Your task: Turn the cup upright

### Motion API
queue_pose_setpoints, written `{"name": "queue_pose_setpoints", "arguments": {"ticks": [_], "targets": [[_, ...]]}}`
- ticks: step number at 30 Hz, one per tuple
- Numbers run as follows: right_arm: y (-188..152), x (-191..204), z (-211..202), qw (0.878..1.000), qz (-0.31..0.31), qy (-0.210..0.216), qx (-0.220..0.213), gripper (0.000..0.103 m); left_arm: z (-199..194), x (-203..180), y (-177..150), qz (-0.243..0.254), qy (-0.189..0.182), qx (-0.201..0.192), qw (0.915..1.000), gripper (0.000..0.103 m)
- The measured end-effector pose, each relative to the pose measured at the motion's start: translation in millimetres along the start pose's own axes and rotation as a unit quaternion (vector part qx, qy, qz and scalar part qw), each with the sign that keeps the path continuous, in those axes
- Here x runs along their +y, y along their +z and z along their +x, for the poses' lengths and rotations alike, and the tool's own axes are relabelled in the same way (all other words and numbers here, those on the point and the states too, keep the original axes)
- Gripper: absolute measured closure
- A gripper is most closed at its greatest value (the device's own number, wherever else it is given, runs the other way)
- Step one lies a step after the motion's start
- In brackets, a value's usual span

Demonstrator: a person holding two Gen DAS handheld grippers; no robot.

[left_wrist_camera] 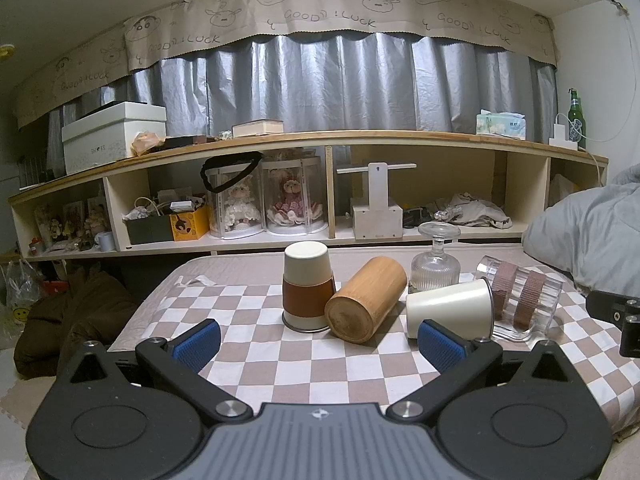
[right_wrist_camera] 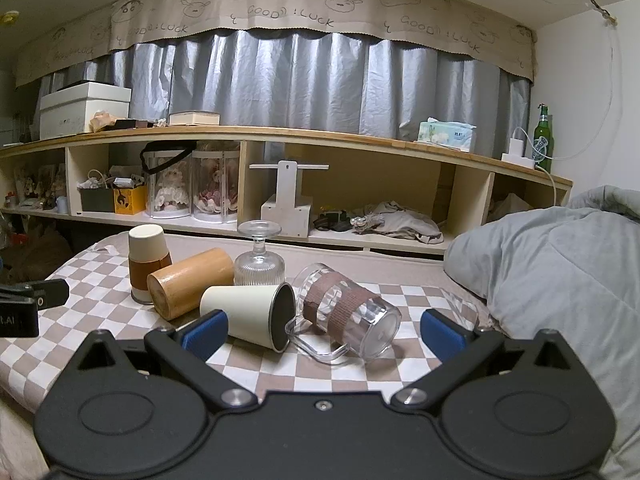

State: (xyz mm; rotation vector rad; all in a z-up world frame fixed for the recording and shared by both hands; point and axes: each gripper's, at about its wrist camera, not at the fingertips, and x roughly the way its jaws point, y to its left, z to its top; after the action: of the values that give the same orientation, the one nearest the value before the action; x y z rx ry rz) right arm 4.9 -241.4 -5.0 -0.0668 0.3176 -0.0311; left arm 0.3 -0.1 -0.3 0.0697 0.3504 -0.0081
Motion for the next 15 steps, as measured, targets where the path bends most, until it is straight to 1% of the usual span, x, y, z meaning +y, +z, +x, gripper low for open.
{"name": "queue_pose_setpoints", "arguments": {"ticks": [15], "targets": [[0.3,-0.1,-0.1,1.000,-0.001,0.001,0.000,0.000,2.4,2.2,-3.2,0.000,0.000,0.001,1.0000,0.000]]}}
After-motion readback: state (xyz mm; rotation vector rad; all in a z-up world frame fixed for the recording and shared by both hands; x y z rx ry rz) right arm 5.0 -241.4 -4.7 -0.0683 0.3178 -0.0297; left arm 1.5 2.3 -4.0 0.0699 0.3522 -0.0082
